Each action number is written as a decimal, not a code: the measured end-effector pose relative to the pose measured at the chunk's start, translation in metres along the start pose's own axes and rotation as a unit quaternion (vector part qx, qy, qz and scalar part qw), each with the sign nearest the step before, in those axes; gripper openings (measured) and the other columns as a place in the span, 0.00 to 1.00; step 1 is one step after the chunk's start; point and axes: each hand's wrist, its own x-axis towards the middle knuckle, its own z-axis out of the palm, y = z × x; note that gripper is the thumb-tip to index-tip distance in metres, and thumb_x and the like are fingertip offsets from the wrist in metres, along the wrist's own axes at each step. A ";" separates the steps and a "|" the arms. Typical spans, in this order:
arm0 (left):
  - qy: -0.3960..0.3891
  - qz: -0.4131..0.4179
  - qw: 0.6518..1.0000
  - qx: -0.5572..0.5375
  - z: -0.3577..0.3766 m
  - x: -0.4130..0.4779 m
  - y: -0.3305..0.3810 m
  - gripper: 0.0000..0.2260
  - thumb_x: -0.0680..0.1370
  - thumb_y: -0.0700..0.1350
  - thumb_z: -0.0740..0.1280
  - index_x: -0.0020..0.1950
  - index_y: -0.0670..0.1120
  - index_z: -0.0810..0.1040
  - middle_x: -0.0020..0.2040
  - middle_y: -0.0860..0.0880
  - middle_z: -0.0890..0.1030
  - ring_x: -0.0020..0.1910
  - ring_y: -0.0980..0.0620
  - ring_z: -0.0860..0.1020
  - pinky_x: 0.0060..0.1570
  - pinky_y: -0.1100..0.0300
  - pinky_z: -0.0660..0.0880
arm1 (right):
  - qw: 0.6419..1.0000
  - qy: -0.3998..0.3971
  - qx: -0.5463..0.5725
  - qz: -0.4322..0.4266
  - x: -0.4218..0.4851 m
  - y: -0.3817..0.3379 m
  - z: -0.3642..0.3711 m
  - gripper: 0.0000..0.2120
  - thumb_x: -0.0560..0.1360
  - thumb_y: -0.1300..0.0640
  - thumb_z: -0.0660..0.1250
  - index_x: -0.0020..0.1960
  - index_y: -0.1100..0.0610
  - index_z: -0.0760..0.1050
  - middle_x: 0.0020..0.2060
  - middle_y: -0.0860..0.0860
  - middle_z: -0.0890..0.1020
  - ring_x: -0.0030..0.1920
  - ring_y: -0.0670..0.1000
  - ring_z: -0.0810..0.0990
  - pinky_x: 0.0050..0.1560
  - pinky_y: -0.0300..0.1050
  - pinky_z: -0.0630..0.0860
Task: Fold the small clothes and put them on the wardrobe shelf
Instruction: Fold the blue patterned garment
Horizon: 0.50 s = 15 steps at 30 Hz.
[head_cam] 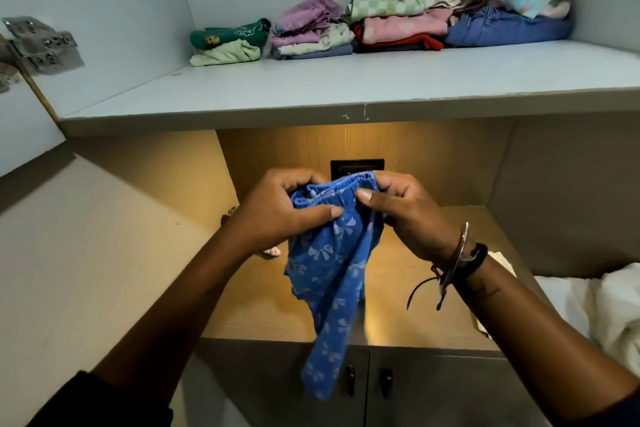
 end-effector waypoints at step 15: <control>-0.034 -0.094 0.984 -0.147 0.023 0.004 0.016 0.06 0.73 0.41 0.72 0.47 0.42 0.79 0.42 0.47 0.86 0.41 0.50 0.85 0.38 0.61 0.81 | 0.938 -0.202 0.060 0.275 -0.049 0.054 -0.031 0.33 0.60 0.48 0.81 0.61 0.57 0.73 0.58 0.56 0.81 0.58 0.60 0.80 0.58 0.54 0.79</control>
